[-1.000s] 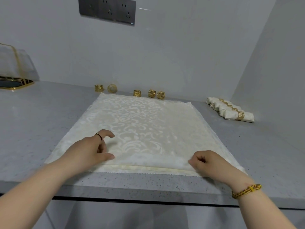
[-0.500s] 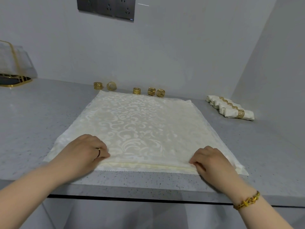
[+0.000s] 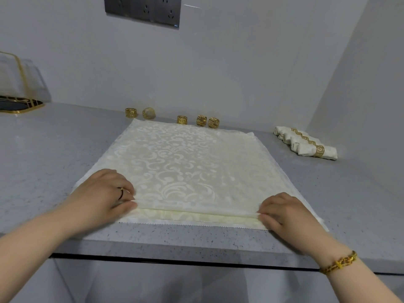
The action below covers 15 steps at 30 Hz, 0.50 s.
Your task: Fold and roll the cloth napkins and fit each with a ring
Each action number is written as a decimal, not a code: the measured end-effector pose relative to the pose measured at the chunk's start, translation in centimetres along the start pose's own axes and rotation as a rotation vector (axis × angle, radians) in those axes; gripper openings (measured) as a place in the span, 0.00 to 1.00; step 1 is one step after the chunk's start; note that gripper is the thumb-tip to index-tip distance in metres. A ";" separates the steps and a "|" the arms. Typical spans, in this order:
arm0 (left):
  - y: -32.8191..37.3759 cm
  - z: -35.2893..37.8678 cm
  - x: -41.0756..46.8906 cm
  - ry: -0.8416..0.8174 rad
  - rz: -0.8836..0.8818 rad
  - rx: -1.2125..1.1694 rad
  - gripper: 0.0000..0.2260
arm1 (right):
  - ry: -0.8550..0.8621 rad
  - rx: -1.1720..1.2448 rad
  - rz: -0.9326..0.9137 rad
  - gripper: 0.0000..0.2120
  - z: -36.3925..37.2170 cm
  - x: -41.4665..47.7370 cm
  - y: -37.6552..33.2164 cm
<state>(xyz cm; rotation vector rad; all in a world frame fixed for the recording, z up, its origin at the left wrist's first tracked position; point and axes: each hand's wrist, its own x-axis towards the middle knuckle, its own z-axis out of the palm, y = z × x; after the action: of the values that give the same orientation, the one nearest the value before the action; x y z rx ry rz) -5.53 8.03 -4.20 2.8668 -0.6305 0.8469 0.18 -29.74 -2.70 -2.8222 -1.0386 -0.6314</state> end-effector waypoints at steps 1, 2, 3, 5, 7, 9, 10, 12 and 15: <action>0.0 -0.2 0.0 -0.019 -0.008 0.006 0.25 | -0.001 -0.008 -0.004 0.14 0.0 0.1 0.1; -0.2 -0.3 0.0 -0.041 -0.009 0.010 0.21 | 0.002 -0.005 -0.012 0.14 0.1 0.2 0.3; -0.4 -0.4 0.0 -0.066 -0.022 0.008 0.17 | 0.006 -0.004 -0.016 0.14 0.1 0.3 0.4; -1.1 -0.4 -0.2 -0.068 -0.033 -0.020 0.15 | 0.000 0.013 -0.012 0.14 0.0 0.4 0.4; -2.1 -0.4 -0.7 -0.061 -0.086 -0.122 0.16 | -0.033 0.081 0.051 0.14 -0.1 0.6 0.3; -2.7 -0.8 -0.8 -0.042 -0.189 -0.270 0.12 | -0.148 0.182 0.141 0.12 -0.4 0.9 0.2; -2.9 -0.7 -0.9 -0.055 -0.219 -0.323 0.05 | -0.202 0.270 0.200 0.11 -0.6 1.0 0.3; -3.2 -0.5 -0.5 -0.061 -0.285 -0.366 0.11 | -0.276 0.422 0.316 0.12 -0.7 1.3 0.5; -4.3 -0.8 -0.2 -0.169 -0.477 -0.477 0.13 | -0.337 0.536 0.413 0.13 -1.0 1.8 0.9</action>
<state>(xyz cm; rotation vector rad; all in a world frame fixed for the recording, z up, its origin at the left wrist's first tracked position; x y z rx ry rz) -4.29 12.15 -3.46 2.4924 -0.1144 0.3290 1.71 -29.53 -1.01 -2.5650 -0.5101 0.1511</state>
